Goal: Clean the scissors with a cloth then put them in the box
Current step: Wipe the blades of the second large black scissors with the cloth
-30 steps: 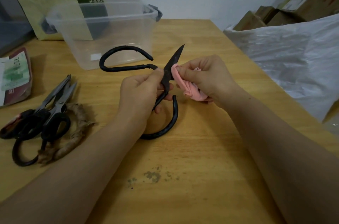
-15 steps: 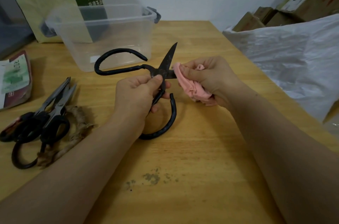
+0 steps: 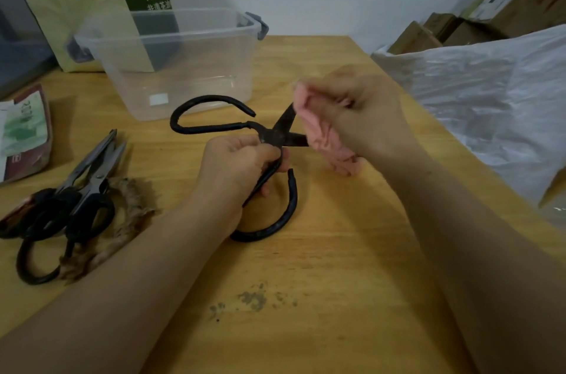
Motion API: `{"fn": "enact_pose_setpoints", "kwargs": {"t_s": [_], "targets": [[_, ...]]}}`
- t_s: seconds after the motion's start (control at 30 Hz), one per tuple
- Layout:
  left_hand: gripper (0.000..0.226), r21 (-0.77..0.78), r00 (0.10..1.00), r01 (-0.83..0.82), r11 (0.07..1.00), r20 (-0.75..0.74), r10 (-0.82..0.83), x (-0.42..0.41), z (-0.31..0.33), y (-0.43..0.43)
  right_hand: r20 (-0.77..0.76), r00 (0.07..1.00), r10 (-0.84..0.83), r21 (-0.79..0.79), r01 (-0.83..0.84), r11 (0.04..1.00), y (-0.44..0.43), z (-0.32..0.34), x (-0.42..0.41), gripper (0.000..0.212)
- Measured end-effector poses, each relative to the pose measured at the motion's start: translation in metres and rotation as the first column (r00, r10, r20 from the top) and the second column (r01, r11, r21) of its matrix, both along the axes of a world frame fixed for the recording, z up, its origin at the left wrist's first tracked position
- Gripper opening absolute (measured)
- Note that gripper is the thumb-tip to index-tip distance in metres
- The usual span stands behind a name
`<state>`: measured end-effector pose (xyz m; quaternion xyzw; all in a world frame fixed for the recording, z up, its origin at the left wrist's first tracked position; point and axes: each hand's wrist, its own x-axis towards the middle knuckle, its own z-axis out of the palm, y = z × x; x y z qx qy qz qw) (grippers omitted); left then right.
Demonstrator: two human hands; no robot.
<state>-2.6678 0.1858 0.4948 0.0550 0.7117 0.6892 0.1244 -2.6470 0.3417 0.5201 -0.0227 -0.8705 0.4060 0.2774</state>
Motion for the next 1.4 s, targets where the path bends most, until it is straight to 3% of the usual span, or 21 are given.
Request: {"fn": "enact_pose_setpoints", "kwargs": {"t_s": [0.2,0.33,0.47,0.6,0.9,1.0,1.1,1.23,1.33,1.4], "targets": [[0.005,0.027,0.999,0.029,0.999,-0.037,-0.028,0.004,0.001,0.002,0.094,0.987,0.13,0.24,-0.15,0.959,-0.016,-0.015,-0.013,0.021],[0.013,0.066,1.0,-0.008,0.998,-0.022,0.009,0.003,-0.002,0.002,0.156,0.97,0.186,0.152,-0.21,0.966,-0.012,-0.016,-0.014,0.026],[0.015,0.111,1.0,-0.004,0.994,0.002,0.003,0.003,-0.002,0.002,0.116,0.969,0.217,0.029,-0.222,0.975,-0.01,-0.015,-0.014,0.013],[0.016,0.114,1.0,0.006,0.994,0.008,-0.007,0.003,-0.004,0.002,0.101,0.974,0.205,-0.106,-0.194,0.975,-0.007,-0.02,-0.015,0.014],[0.015,0.107,1.0,0.02,0.994,0.004,-0.021,0.003,-0.002,0.002,0.125,0.992,0.016,0.093,-0.027,0.995,-0.009,-0.021,-0.019,0.008],[0.012,0.101,0.999,0.037,0.994,0.001,-0.037,0.003,-0.002,0.002,0.075,0.996,-0.048,0.027,0.047,0.999,-0.01,-0.021,-0.019,0.007],[0.013,0.09,1.0,0.023,0.996,0.006,-0.023,0.003,-0.002,0.002,0.12,0.989,0.086,-0.186,-0.063,0.98,-0.01,-0.019,-0.013,0.006],[0.015,0.093,1.0,0.014,0.996,0.007,-0.014,0.002,-0.002,0.002,0.156,0.973,0.172,-0.195,-0.141,0.971,-0.012,-0.023,-0.014,0.01],[0.01,0.092,0.999,0.034,0.995,-0.005,-0.034,0.004,-0.002,0.001,0.112,0.992,0.057,-0.241,-0.029,0.97,-0.009,-0.023,-0.018,0.017],[0.012,0.057,0.999,0.035,0.998,-0.023,-0.034,0.003,-0.003,0.001,0.064,0.994,-0.086,-0.109,0.092,0.99,-0.005,-0.024,-0.02,0.021]]}}
